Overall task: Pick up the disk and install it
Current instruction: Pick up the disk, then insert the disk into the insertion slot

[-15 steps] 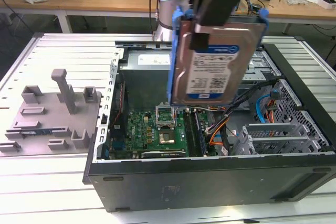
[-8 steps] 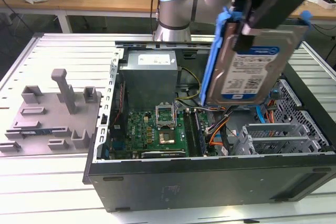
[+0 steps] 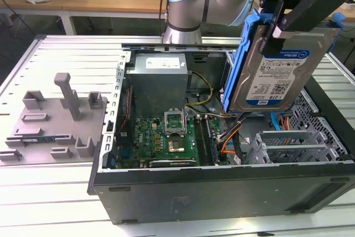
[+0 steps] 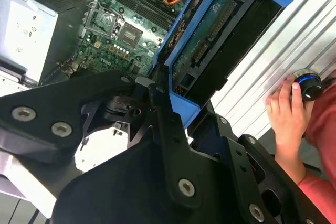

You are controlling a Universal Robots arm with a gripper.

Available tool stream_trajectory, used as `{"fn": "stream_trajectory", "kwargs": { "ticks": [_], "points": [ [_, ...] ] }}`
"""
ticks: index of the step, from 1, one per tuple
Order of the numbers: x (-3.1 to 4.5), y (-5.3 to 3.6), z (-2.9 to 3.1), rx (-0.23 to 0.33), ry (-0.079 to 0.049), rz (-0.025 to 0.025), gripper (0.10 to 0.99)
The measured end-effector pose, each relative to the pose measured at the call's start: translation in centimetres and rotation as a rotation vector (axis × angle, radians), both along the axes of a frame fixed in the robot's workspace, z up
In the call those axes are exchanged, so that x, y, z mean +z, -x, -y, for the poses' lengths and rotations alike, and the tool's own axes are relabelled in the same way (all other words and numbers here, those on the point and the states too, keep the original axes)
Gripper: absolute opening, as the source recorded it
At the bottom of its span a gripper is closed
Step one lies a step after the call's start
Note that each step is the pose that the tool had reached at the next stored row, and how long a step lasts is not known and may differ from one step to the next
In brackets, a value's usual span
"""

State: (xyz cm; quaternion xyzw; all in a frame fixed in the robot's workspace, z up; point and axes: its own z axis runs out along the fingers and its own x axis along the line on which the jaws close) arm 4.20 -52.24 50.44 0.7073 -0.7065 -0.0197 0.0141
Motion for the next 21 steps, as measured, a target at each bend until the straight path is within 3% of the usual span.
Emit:
{"fn": "stream_trajectory", "kwargs": {
  "ticks": [16, 21],
  "points": [
    [-0.01, -0.30, 0.04, 0.000, 0.000, 0.0001, 0.369],
    [-0.03, -0.29, 0.03, 0.000, -0.006, 0.0001, 0.369]
  ]
}}
